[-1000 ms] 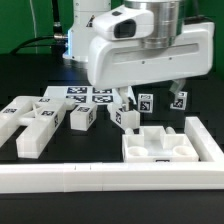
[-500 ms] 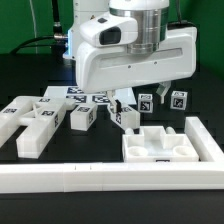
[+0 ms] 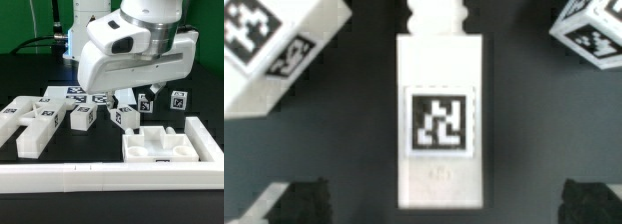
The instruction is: Assemble chair
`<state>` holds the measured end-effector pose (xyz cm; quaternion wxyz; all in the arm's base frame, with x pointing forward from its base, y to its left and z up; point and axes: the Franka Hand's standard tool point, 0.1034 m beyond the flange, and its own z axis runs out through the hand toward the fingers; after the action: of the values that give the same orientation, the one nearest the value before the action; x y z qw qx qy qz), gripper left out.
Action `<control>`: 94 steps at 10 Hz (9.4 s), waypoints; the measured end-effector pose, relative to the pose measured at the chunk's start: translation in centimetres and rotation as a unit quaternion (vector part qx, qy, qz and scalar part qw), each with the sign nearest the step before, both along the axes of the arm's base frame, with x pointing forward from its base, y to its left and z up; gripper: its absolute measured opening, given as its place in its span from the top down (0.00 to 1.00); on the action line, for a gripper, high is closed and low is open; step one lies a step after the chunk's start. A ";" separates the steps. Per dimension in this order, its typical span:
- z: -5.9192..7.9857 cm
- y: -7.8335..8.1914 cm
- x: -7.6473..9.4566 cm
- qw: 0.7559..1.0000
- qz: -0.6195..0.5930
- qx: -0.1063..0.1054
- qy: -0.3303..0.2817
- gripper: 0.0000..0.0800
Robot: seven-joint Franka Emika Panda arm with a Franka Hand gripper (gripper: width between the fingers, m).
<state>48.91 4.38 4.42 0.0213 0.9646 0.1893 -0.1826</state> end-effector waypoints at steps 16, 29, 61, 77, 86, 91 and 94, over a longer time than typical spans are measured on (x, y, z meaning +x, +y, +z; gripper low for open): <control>-1.7 -1.0 0.0 0.970 -0.036 -0.101 0.217 0.19; -3.9 0.0 0.8 0.959 0.016 -0.077 0.272 0.56; 9.2 0.7 10.9 0.951 -0.031 0.069 -0.301 0.64; 6.9 5.4 14.1 0.896 -0.069 0.105 -0.425 0.64; 5.1 5.3 14.1 0.901 -0.067 0.103 -0.416 0.64; 4.3 5.7 13.9 0.897 -0.063 0.104 -0.424 0.64; 4.3 5.7 13.9 0.893 -0.062 0.104 -0.433 0.64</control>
Offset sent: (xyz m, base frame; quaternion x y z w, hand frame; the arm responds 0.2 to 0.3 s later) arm 0.0030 -0.0376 -0.0064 -0.0626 -0.1843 0.0025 0.9809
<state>62.86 10.09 8.70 -0.0108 0.9545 0.1188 0.2734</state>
